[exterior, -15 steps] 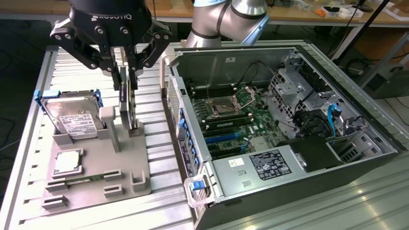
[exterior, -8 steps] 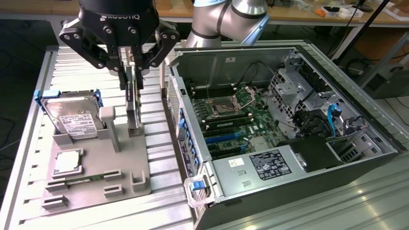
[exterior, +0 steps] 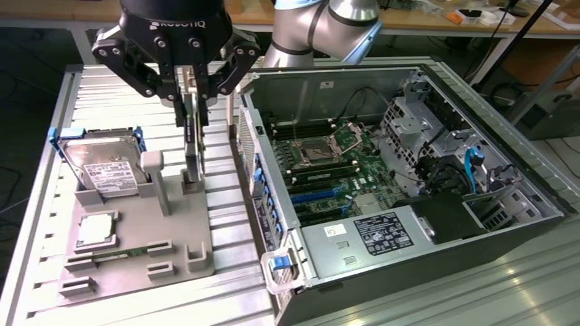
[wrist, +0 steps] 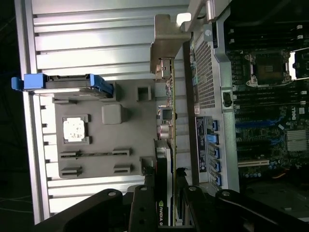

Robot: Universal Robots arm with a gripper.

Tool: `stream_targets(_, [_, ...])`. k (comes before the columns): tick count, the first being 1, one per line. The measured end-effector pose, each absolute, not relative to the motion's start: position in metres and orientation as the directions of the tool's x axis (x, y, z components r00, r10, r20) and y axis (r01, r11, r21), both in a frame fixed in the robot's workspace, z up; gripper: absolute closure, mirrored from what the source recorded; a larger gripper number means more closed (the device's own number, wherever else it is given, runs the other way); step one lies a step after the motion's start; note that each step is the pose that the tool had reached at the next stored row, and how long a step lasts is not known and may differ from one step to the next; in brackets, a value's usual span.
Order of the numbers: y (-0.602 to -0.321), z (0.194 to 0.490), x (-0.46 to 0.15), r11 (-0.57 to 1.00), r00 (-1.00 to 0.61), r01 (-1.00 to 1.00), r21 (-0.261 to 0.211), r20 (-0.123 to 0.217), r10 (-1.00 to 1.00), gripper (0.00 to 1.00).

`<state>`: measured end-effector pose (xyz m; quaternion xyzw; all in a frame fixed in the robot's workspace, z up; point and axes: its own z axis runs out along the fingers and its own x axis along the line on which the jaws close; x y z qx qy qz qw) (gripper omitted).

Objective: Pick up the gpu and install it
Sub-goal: 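Pick up the gpu and move the gpu toward the slot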

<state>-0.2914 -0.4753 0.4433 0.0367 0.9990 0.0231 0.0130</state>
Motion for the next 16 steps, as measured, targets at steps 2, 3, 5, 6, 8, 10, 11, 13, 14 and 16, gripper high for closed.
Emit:
stream_targets(2, [-0.4753,0.4433,-0.2902,0.996,-0.997,0.073,0.047,-0.024,0.074,0.73])
stream_targets(3, [-0.4753,0.4433,-0.2896,0.996,-0.997,0.073,0.047,-0.024,0.074,0.73])
stream_targets(5, [-0.4753,0.4433,-0.2884,0.996,-0.997,0.073,0.047,-0.024,0.074,0.73])
stream_targets(6, [-0.4753,0.4433,-0.2878,0.996,-0.997,0.073,0.047,-0.024,0.074,0.73])
stream_targets(8, [-0.4752,0.4433,-0.2865,0.996,-0.997,0.073,0.047,-0.024,0.074,0.73])
stream_targets(10, [-0.4752,0.4433,-0.2851,0.996,-0.997,0.073,0.047,-0.024,0.074,0.73])
stream_targets(11, [-0.4752,0.4433,-0.2843,0.996,-0.997,0.073,0.047,-0.024,0.074,0.73])
stream_targets(13, [-0.4752,0.4433,-0.2832,0.996,-0.997,0.073,0.047,-0.024,0.074,0.73])
stream_targets(14, [-0.4751,0.4433,-0.2826,0.996,-0.997,0.073,0.047,-0.024,0.074,0.73])
stream_targets(16, [-0.4751,0.4433,-0.2811,0.996,-0.997,0.073,0.047,-0.024,0.074,0.73])
